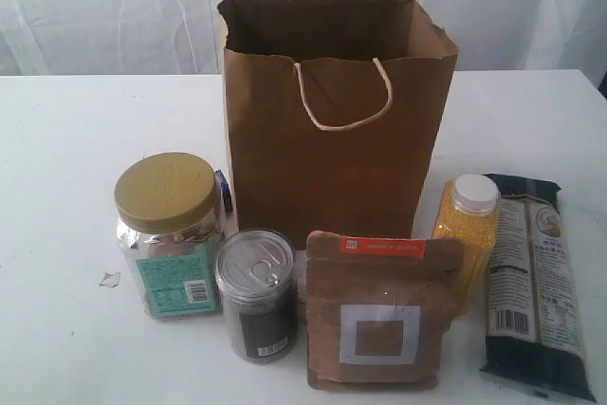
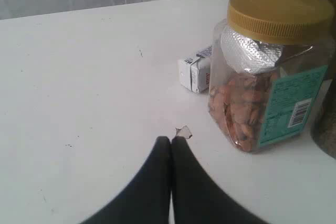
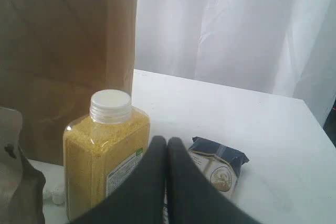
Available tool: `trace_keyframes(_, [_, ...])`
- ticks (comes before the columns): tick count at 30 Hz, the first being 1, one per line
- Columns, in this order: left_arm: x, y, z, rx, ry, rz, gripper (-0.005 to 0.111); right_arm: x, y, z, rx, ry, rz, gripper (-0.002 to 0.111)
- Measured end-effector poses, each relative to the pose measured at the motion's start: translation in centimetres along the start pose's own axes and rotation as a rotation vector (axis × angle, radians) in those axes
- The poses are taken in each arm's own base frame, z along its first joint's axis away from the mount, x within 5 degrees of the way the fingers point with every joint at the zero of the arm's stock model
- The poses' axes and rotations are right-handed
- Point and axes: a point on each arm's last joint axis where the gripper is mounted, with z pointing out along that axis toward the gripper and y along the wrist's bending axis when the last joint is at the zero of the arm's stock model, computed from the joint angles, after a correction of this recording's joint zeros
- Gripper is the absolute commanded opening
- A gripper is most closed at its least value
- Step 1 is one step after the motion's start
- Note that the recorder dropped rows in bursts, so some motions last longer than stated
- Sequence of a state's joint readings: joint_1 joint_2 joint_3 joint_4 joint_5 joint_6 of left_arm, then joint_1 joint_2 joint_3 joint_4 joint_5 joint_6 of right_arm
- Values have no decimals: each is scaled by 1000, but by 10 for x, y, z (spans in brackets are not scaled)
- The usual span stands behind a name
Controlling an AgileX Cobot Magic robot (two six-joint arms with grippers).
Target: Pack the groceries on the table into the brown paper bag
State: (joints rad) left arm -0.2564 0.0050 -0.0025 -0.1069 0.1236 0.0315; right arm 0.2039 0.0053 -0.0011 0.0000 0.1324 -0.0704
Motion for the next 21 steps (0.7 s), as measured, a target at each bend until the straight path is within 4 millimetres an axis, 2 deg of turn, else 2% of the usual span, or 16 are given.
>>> trace_keyframes(18, [0,0,0,0,0,0,0,0,0,0,0,-2,0,0])
trace_keyframes(21, [-5,1,0,-14,-54,13,0,0,0,0,0,-2,0,0])
